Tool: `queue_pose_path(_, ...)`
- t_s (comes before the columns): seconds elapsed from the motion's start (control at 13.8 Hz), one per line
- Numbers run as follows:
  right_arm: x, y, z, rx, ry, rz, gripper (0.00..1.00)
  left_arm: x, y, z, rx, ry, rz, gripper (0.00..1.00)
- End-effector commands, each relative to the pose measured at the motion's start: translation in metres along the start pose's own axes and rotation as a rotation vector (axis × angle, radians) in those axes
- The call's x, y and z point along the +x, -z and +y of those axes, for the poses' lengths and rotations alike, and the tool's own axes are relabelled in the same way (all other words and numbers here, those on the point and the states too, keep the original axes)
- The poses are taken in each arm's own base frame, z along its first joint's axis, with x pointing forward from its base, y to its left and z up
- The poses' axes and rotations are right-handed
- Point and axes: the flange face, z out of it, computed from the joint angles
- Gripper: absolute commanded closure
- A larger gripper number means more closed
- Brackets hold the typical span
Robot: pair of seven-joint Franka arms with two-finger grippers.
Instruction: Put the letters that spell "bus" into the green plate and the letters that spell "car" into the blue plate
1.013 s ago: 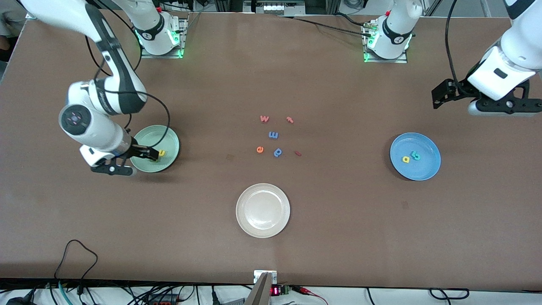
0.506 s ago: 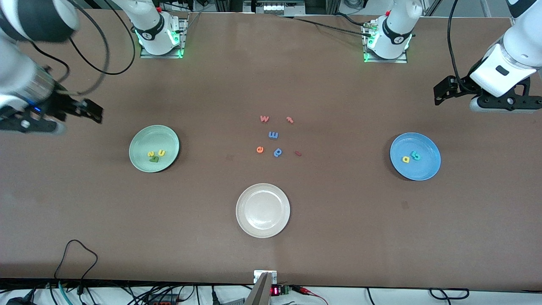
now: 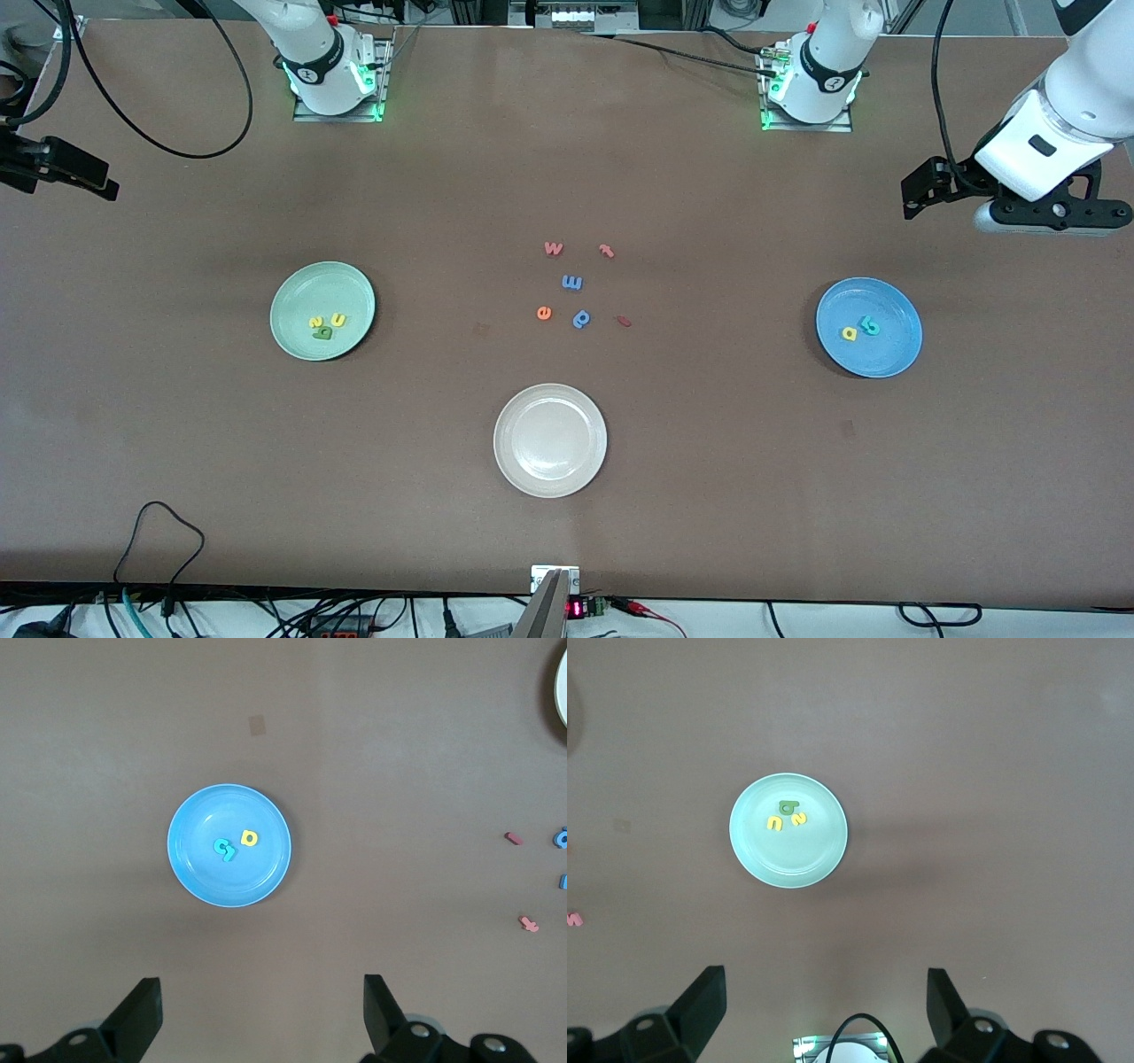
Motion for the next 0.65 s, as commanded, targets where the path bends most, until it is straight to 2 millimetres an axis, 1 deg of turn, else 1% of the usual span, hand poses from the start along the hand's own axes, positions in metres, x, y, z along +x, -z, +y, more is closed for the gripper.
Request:
queue_pose_path(0.0, 0.0004, -0.0017, -0.0054, 0.004, 0.018, -0.025, 0.00, -0.0025, 0.0069, 0.0014, -0.026, -0.019, 0.004, 0.00)
queue_pose_path(0.22, 0.0018, -0.0036, -0.0117, 0.006, 0.020, -0.022, 0.00, -0.0025, 0.0067, -0.0002, -0.026, -0.015, 0.002, 0.00)
queue_pose_path(0.58, 0.0010, -0.0045, -0.0133, 0.006, 0.017, -0.027, 0.00, -0.0027, 0.0066, 0.0006, -0.026, -0.016, 0.001, 0.00)
